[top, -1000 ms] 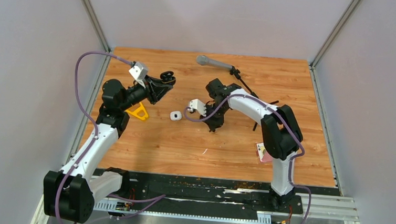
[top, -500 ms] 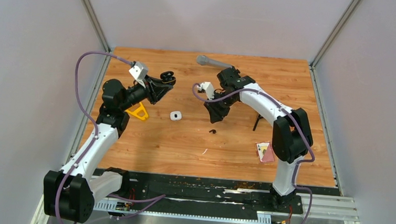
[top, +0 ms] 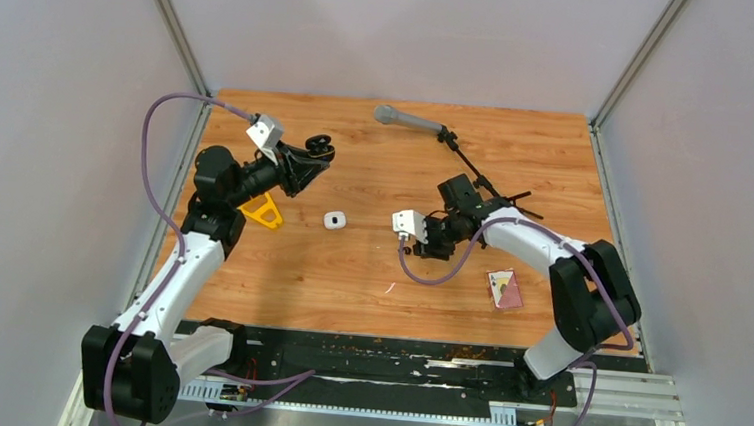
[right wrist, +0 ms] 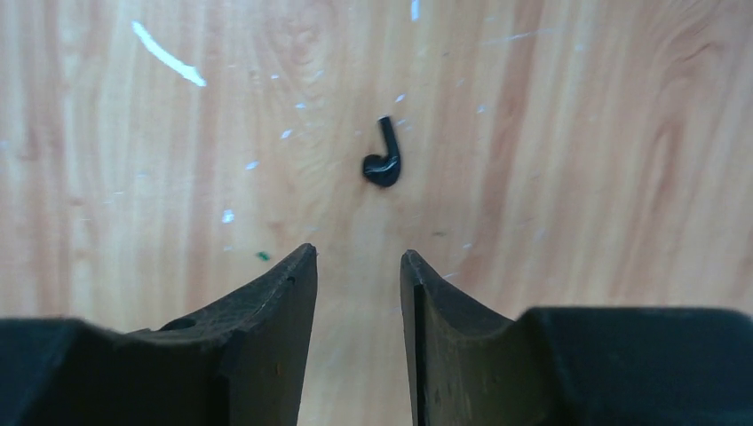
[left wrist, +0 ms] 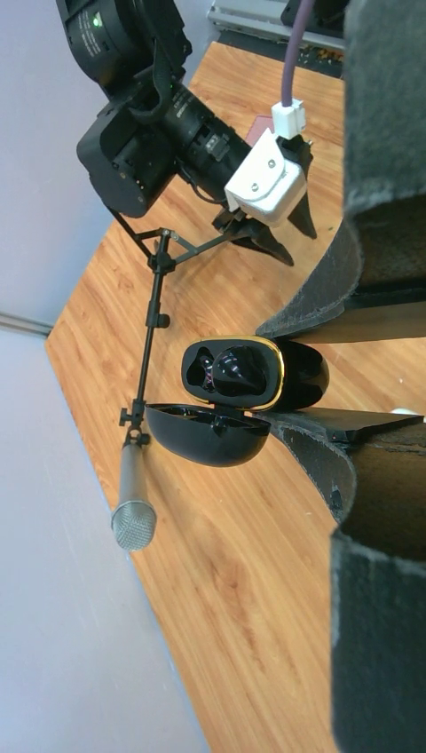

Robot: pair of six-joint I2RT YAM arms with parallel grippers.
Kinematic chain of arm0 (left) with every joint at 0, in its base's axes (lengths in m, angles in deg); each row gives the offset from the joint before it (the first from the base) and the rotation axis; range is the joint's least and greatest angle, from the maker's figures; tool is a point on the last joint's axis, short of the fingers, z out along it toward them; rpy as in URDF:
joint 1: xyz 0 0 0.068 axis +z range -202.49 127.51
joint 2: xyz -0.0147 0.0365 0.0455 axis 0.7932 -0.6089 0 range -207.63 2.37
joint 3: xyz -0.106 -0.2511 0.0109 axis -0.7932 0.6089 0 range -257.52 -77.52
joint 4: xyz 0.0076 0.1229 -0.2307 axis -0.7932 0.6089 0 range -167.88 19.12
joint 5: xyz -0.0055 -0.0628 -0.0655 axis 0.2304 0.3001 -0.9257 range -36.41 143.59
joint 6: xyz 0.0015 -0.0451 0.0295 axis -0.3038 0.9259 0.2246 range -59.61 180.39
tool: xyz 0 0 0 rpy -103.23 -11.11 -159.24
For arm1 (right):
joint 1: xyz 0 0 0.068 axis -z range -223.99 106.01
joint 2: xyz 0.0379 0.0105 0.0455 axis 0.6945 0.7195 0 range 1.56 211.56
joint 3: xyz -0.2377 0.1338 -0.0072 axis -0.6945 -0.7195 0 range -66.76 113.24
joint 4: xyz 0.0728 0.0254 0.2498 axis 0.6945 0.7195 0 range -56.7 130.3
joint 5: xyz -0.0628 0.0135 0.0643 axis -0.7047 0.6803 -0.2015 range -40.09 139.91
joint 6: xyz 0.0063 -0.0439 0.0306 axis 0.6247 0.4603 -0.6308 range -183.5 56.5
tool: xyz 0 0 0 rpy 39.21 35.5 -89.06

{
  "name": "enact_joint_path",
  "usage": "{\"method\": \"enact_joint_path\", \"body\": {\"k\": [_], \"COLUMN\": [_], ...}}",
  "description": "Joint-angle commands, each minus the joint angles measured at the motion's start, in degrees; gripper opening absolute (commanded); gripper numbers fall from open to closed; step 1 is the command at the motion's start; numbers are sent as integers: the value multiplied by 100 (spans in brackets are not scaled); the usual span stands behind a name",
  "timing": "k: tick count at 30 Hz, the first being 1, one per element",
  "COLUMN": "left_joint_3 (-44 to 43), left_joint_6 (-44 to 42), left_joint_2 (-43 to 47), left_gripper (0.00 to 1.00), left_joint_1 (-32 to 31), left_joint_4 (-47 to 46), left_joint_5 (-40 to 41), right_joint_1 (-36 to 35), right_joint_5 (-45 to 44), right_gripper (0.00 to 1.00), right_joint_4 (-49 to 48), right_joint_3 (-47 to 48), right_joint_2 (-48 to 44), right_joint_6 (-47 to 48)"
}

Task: Insert the wireless bluetooth earbuds into the charging case
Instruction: Pick up the earbud from the center of the board.

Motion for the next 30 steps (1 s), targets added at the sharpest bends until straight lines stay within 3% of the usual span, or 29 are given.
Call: {"method": "enact_joint_path", "body": {"k": [1,6,13,30], "left_joint_3": [-339,-438,-505,-479], "left_joint_6": [-168,-272,-354,-337], "left_joint_2": [-48,-98,-157,-250], "left_gripper": [0,0,0,0], "left_joint_1": [34,34,34,34], "left_joint_4": [92,241,331,277], "left_joint_5": [-86,-78,-59,-38], "right_joint_1": [24,9,1,-286], "right_joint_5": [171,438,333,303], "right_gripper": [39,36,35,35], "right_joint_4": [-694,285,1055,1203], "right_joint_3": [444,1150,1331,1769], "right_joint_2": [378,1027,1324,1903], "right_joint_6": [1346,1907,2964,2933]}}
